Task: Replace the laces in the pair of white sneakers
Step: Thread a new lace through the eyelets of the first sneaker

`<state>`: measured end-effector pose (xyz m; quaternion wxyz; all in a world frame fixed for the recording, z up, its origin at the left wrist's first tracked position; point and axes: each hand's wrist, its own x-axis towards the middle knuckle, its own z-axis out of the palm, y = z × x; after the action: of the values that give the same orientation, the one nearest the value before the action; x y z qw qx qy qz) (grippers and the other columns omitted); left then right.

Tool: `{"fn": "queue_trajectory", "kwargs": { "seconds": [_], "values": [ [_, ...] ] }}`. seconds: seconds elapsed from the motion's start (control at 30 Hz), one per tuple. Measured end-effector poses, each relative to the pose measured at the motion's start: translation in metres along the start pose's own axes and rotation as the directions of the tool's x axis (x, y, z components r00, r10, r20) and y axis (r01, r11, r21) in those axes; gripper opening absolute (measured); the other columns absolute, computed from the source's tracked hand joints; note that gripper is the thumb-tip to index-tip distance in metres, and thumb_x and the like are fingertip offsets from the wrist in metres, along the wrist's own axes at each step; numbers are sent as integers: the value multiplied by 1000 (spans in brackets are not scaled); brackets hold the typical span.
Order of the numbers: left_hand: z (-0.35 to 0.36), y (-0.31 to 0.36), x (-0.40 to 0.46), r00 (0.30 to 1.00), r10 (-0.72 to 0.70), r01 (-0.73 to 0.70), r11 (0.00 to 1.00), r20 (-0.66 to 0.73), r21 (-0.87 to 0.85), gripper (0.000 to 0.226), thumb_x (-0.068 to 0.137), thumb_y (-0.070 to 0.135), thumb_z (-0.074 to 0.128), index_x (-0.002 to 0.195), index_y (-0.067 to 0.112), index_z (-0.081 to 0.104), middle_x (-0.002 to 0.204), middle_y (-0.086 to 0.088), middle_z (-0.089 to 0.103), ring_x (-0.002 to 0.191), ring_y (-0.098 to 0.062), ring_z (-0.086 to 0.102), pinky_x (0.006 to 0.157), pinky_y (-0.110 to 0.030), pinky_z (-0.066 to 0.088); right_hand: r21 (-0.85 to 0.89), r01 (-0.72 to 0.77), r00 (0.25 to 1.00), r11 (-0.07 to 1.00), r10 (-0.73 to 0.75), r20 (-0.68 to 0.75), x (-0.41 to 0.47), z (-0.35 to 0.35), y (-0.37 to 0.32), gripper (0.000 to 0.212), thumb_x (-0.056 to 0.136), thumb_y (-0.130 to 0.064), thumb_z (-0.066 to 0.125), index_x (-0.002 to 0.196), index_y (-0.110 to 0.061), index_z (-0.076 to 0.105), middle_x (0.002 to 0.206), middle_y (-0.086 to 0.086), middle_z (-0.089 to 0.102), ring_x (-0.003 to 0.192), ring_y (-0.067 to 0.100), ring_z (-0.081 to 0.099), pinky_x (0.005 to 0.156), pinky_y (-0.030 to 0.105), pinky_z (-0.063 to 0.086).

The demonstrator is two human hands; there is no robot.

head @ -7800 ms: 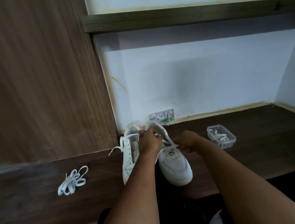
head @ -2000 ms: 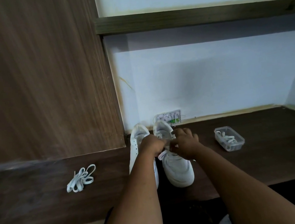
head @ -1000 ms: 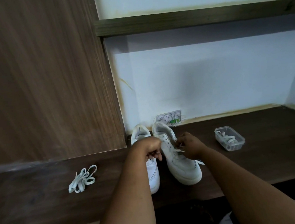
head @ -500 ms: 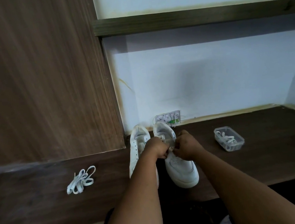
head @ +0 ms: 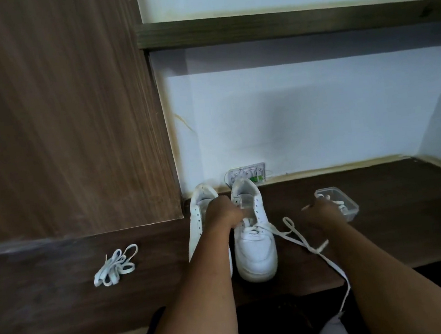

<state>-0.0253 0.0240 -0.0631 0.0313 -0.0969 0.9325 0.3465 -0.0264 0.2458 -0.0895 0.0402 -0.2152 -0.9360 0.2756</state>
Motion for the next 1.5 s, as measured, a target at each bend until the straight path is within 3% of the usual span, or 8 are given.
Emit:
{"fn": "queue_trajectory", "kwargs": {
  "seconds": [0.37, 0.53, 0.8, 0.9, 1.07, 1.27, 1.37, 1.5],
  "values": [
    [22, 19, -1, 959, 186, -254, 898, 214, 360, 62, 72, 23, 80, 127, 25, 50, 116, -1, 63, 104, -24, 63, 85, -36, 53, -63, 505, 822, 861, -458, 339, -28, 22, -67, 34, 99, -18, 43, 129, -4, 49, 131, 15, 54, 119, 29, 51, 85, 25, 37],
    [-1, 22, -13, 971, 228, -202, 941, 66, -273, 18, 84, 9, 54, 72, 21, 55, 71, -3, 61, 66, -20, 61, 57, -28, 48, -65, 436, 857, 898, -392, 333, -17, 21, -52, 30, 94, -17, 49, 122, -10, 53, 129, 13, 56, 115, 28, 53, 86, 26, 40],
    [-92, 19, -4, 946, -211, -285, -178, -247, -942, 24, 87, -4, 47, 72, 15, 48, 52, 3, 53, 37, -3, 43, 37, -13, 32, -117, 485, 810, 867, -394, 434, -12, 21, -37, 31, 91, -16, 55, 121, -10, 57, 126, 11, 59, 113, 27, 56, 91, 30, 43],
    [-105, -6, 6, 836, -350, -388, 167, -422, -907, 25, 84, -3, 55, 80, 20, 45, 76, -8, 59, 52, -14, 55, 48, -20, 46, -45, 463, 799, 885, -395, 453, -12, 21, -36, 42, 84, -18, 67, 123, -9, 54, 122, 8, 60, 111, 24, 57, 89, 28, 45],
    [-71, -42, 33, 908, -379, 307, 892, -177, -332, 65, 59, 35, 71, 114, 3, 54, 109, -15, 68, 85, -32, 69, 75, -39, 59, -52, 445, 821, 894, -384, 423, -16, 29, -38, 35, 82, -23, 69, 110, -12, 51, 116, 8, 60, 107, 25, 57, 85, 30, 44],
    [-42, 9, -2, 963, -10, 67, 977, -269, 205, 38, 77, 19, 66, 113, 9, 62, 116, -7, 59, 108, -28, 61, 84, -33, 53, 576, 102, 882, 811, -342, 325, -24, 5, -64, 14, 84, -1, 49, 73, -2, 56, 62, 2, 47, 58, 18, 45, 53, 23, 36],
    [-18, 32, -11, 991, 135, -122, 949, -24, 292, 37, 85, 14, 64, 123, 12, 62, 120, -11, 63, 106, -28, 62, 83, -34, 51, 891, -425, 856, 159, -250, 453, -36, -21, -76, 26, 87, -10, 42, 62, -13, 49, 53, 3, 49, 51, 18, 41, 55, 27, 33],
    [4, 30, -13, 967, 172, -225, 922, 186, 316, 44, 88, 9, 60, 131, 17, 56, 131, -11, 58, 116, -29, 57, 90, -34, 46, 1000, 0, 991, -12, -136, -2, -34, -51, -82, 12, 90, -18, 52, 98, -18, 60, 100, 5, 68, 82, 13, 56, 68, 27, 40]
  ]
}}
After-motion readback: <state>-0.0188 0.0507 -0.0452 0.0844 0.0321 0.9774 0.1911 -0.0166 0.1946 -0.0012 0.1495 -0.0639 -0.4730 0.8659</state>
